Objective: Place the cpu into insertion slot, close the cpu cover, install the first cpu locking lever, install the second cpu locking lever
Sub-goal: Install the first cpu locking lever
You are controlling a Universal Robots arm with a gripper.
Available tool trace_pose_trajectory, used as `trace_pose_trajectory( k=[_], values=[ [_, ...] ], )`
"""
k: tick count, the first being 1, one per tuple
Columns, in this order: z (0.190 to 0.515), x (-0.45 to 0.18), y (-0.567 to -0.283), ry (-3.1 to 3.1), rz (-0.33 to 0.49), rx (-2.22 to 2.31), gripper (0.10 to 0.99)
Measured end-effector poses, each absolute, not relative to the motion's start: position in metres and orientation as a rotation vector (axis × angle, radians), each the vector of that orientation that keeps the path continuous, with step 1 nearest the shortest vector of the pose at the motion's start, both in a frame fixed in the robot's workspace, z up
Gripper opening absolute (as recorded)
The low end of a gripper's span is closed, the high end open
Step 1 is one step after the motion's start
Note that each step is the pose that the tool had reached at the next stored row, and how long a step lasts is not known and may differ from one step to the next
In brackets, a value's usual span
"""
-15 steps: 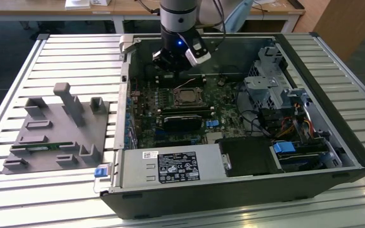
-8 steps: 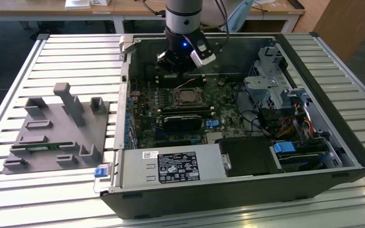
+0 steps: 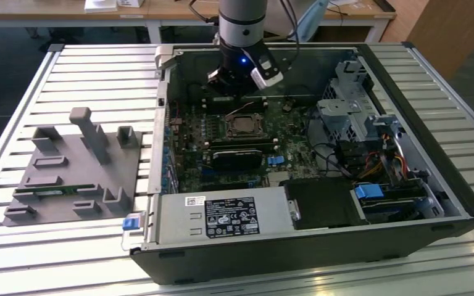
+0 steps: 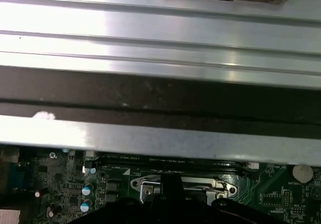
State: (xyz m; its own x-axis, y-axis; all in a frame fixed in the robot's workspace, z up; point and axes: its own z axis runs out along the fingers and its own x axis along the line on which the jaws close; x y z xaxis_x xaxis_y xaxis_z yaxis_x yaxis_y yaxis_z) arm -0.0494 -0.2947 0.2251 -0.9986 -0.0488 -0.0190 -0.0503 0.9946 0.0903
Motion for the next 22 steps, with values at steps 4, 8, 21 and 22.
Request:
trace_pose_trajectory(
  k=[4,8,21,22],
  values=[
    [0.225,-0.047,-0.294,3.121,0.142,-0.077,0.106],
    [0.224,-0.043,-0.292,3.121,0.142,-0.077,0.106],
    [0.218,-0.031,-0.290,3.123,0.142,-0.077,0.106],
    [0.218,-0.031,-0.290,3.124,0.142,-0.077,0.106]
  ],
)
